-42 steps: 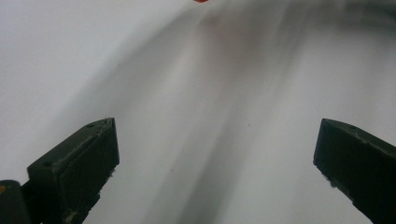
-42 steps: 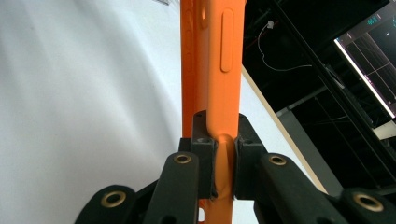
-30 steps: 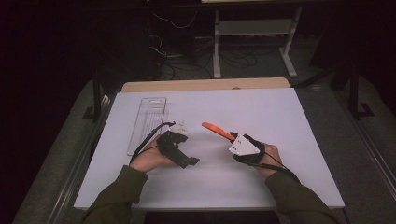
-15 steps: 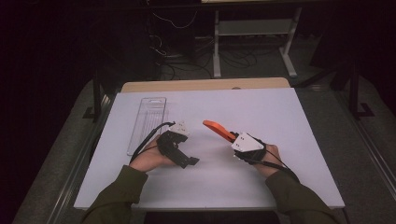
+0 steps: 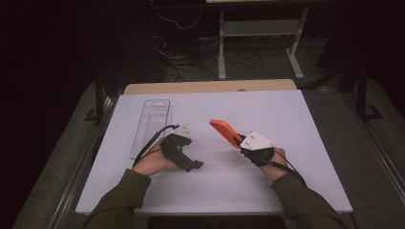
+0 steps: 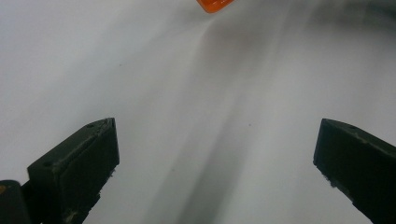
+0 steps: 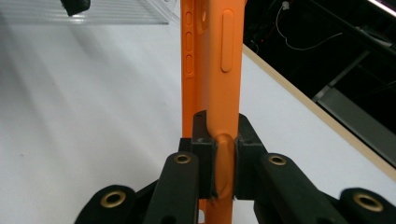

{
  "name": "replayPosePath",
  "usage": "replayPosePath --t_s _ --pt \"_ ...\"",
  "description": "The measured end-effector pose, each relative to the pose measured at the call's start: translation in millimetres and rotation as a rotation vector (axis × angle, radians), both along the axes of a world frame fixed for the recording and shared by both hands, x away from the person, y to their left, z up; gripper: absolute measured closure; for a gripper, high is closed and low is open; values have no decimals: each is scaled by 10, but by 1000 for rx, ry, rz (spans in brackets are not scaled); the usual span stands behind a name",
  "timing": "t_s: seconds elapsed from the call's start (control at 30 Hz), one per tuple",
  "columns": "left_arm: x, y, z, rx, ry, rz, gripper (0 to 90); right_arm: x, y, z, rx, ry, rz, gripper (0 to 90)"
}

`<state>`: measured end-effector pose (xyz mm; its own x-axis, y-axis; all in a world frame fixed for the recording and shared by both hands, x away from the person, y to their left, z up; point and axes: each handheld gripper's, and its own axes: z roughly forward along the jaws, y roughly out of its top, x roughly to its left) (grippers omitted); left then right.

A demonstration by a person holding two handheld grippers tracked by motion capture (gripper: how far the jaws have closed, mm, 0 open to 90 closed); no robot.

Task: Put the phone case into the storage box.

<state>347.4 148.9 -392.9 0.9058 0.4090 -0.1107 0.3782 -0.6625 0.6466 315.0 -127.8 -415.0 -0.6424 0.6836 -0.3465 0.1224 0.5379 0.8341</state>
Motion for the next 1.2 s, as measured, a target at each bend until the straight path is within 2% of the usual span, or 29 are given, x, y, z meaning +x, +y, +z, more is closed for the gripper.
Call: replayPosePath --t_s 0.07,0.17,0.23,0.37,0.4,0.67,0.83,0.9,0.93,0.97,1.07,1.2 --pt "3 -1 -4 -6 -6 2 0 20 -25 7 1 1 4 807" --pt "-5 -5 -7 -16 2 11 0 17 -32 11 65 45 -13 808" --pt "-4 -4 -7 -15 2 10 0 28 -48 16 87 65 -17 808" --pt "-3 -2 -6 -16 3 9 0 56 -88 19 115 78 -23 808" --pt "-2 -1 -6 -15 4 9 0 53 -85 20 139 95 -29 808" --pt "9 11 3 -11 8 4 0 102 -153 16 220 155 -48 807" --pt "12 9 -3 -28 14 16 0 120 -170 5 295 211 -82 807" --pt "12 10 1 -31 15 19 0 134 -184 -1 325 224 -93 807" --pt "13 10 -1 -34 19 22 0 148 -196 -7 335 215 -96 807" --pt "14 9 -2 -36 20 25 0 145 -200 -8 356 234 -103 807" --pt "15 10 2 -31 15 29 0 155 -213 -22 376 237 -119 807" --pt "8 6 13 -45 11 36 0 154 -217 -24 377 235 -124 807"
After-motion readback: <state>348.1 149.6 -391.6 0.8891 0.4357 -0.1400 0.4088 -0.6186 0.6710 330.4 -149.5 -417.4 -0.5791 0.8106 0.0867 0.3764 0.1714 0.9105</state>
